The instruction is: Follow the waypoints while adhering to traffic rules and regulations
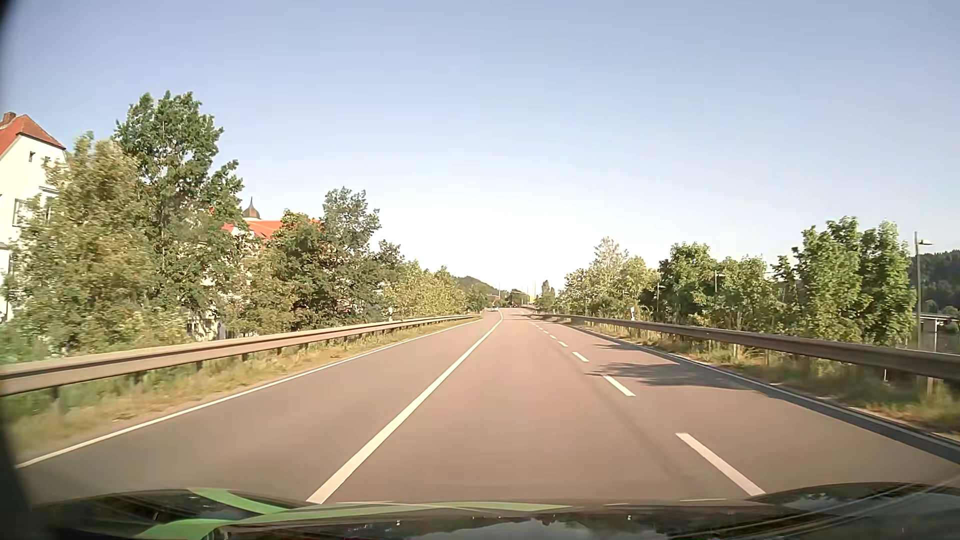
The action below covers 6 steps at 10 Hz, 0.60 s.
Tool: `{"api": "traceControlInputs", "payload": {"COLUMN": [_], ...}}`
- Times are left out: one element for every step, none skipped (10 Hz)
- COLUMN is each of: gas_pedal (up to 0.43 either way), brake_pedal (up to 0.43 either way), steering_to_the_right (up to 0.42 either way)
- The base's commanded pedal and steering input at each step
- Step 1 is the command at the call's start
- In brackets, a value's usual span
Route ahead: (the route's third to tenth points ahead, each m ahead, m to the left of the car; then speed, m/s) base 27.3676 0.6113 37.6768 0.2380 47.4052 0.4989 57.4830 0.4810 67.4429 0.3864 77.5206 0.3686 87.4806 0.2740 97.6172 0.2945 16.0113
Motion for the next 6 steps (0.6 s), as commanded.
{"api": "traceControlInputs", "payload": {"gas_pedal": [0.130, 0.138, 0.138, 0.138, 0.138, 0.138], "brake_pedal": [0.000, 0.000, 0.000, 0.000, 0.000, 0.000], "steering_to_the_right": [0.000, 0.000, 0.000, 0.000, 0.000, 0.000]}}
